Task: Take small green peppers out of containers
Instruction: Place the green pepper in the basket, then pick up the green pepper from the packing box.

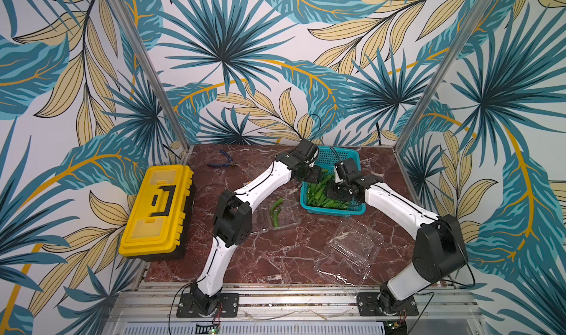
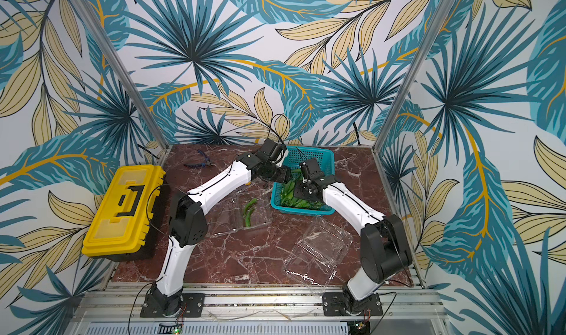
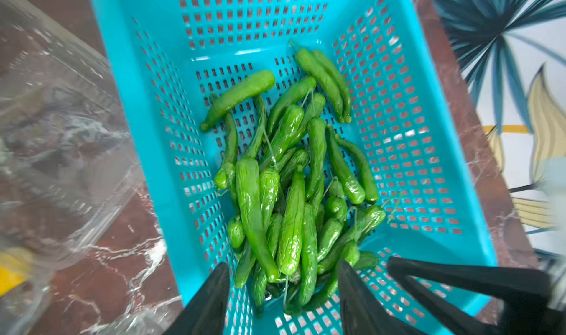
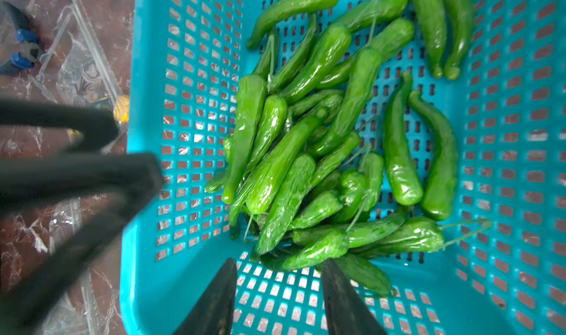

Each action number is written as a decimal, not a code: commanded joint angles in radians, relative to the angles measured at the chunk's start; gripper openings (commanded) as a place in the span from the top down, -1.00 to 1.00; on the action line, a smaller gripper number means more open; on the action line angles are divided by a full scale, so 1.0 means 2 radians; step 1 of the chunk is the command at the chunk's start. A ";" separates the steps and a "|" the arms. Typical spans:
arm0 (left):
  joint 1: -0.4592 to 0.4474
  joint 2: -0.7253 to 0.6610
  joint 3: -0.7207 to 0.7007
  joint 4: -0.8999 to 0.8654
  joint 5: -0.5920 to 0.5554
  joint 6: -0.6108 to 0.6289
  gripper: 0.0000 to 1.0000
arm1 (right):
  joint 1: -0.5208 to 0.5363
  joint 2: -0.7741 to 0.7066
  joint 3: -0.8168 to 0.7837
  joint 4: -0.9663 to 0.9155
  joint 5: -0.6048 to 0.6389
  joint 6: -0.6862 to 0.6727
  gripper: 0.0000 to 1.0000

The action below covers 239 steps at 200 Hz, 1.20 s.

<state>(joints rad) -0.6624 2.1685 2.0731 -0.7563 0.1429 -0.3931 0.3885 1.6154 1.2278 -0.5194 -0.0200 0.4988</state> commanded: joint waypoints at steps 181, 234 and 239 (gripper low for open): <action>0.152 -0.279 -0.423 0.123 -0.071 -0.146 -0.27 | 0.186 0.327 0.284 -0.185 -0.108 -0.165 -0.01; 0.152 -0.282 -0.412 0.122 -0.059 -0.130 -0.27 | 0.195 0.326 0.274 -0.179 -0.061 -0.158 0.65; 0.152 -0.281 -0.411 0.122 -0.054 -0.127 -0.27 | 0.195 0.319 0.270 -0.174 -0.060 -0.159 0.72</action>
<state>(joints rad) -0.3573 1.6279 1.2522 -0.5140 0.0040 -0.6773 0.7708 2.2524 1.7870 -0.8448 -0.1974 0.1890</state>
